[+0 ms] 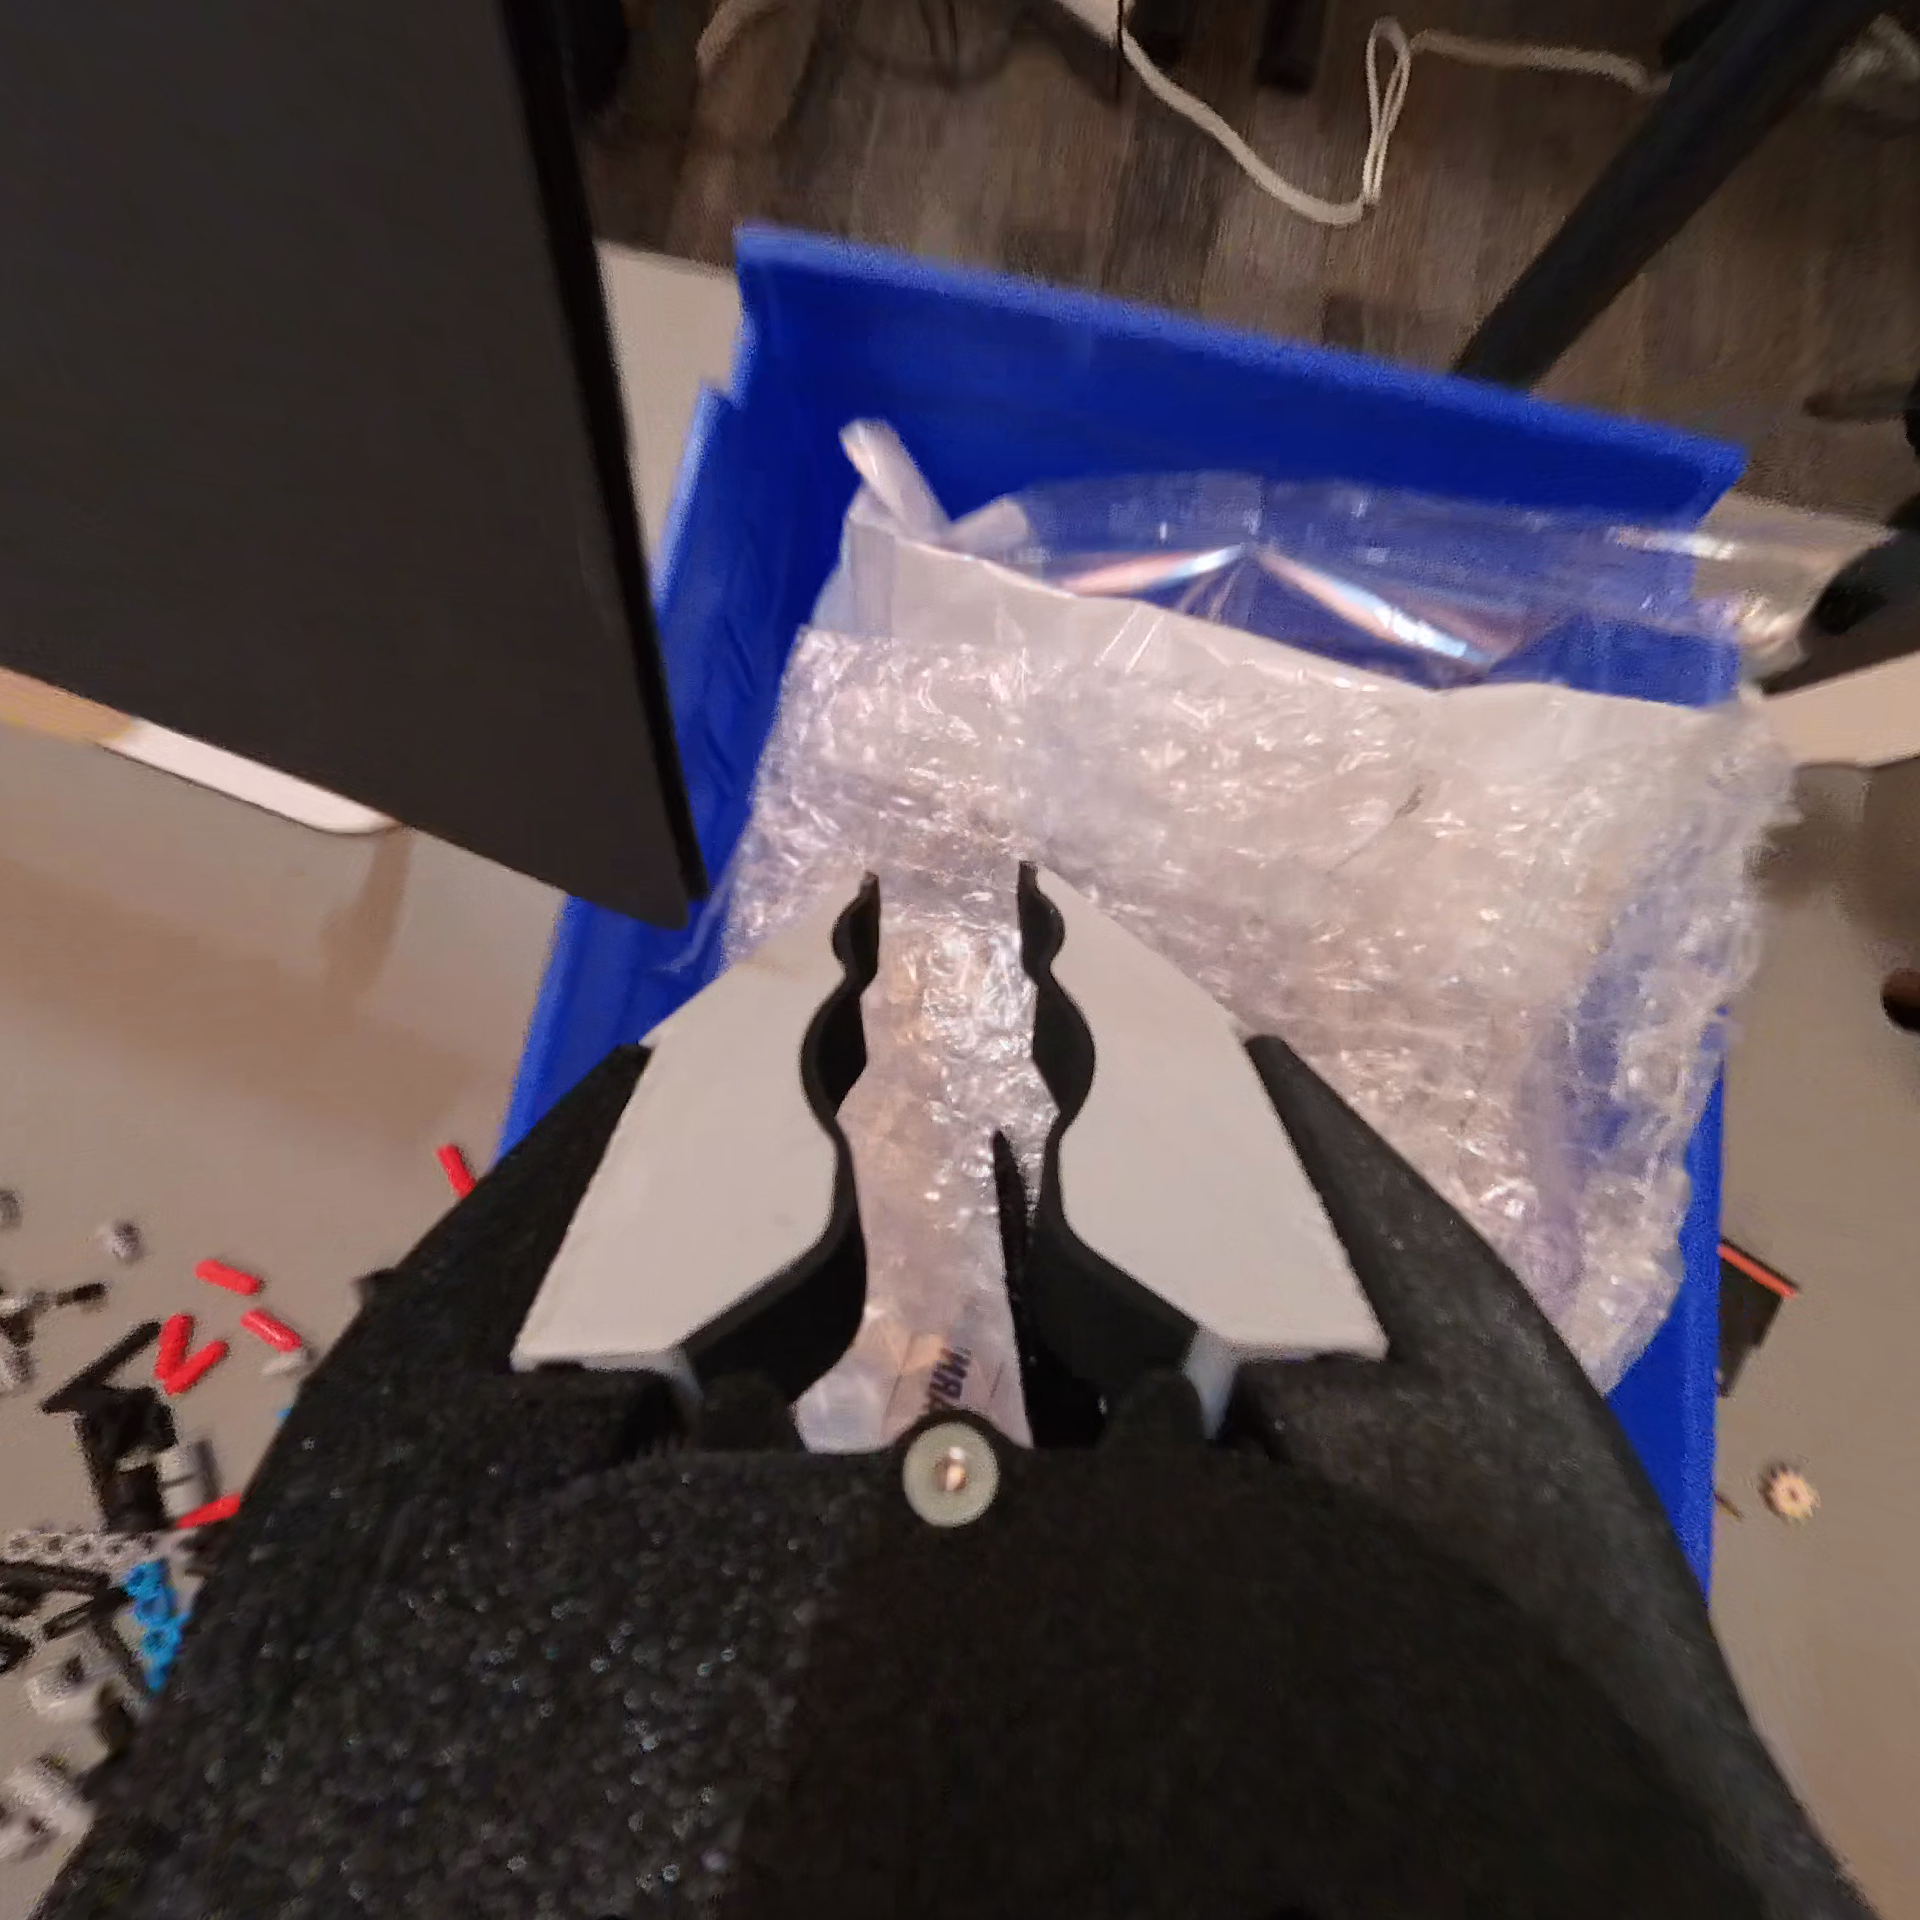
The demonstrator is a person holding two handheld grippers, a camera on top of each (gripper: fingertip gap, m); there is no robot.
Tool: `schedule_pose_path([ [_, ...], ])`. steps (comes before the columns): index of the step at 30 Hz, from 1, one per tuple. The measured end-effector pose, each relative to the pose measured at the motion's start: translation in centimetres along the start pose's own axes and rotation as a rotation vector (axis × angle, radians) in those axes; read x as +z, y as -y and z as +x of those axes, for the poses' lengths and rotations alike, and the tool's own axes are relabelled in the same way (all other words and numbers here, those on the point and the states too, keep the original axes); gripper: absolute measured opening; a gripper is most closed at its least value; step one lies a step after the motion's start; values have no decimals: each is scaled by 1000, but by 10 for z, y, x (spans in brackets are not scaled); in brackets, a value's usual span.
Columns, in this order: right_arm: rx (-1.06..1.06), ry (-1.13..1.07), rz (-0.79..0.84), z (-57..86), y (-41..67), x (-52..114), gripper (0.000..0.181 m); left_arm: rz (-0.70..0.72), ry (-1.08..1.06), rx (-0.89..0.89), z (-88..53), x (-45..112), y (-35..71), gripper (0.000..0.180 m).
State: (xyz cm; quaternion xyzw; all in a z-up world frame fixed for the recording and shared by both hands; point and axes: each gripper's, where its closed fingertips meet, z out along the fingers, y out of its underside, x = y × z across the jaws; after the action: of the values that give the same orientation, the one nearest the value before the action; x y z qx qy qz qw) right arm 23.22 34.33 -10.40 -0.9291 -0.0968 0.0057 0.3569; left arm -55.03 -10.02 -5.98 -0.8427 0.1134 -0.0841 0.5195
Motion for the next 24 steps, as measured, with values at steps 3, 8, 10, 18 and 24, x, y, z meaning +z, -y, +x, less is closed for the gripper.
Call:
schedule_pose_path([
  [3, 40, 77, 129, -6, 24, -38, 33, -10, 12, -31, -11, -6, -8, 54],
  [8, 8, -67, 195, -4, 3, -137, 37, -127, 75, 1, -40, -6, -47, 62],
  [10, -4, -34, 279, -42, -8, -185, 36, -216, 48, 33, -39, 0, -68, 64],
  [18, -220, 616, 610, -390, -76, -320, 35, -341, -151, 195, -24, 49, -110, 70],
  [24, -274, 1235, 374, -639, -142, -298, 36, -384, -280, 279, -5, 65, -117, 51],
])
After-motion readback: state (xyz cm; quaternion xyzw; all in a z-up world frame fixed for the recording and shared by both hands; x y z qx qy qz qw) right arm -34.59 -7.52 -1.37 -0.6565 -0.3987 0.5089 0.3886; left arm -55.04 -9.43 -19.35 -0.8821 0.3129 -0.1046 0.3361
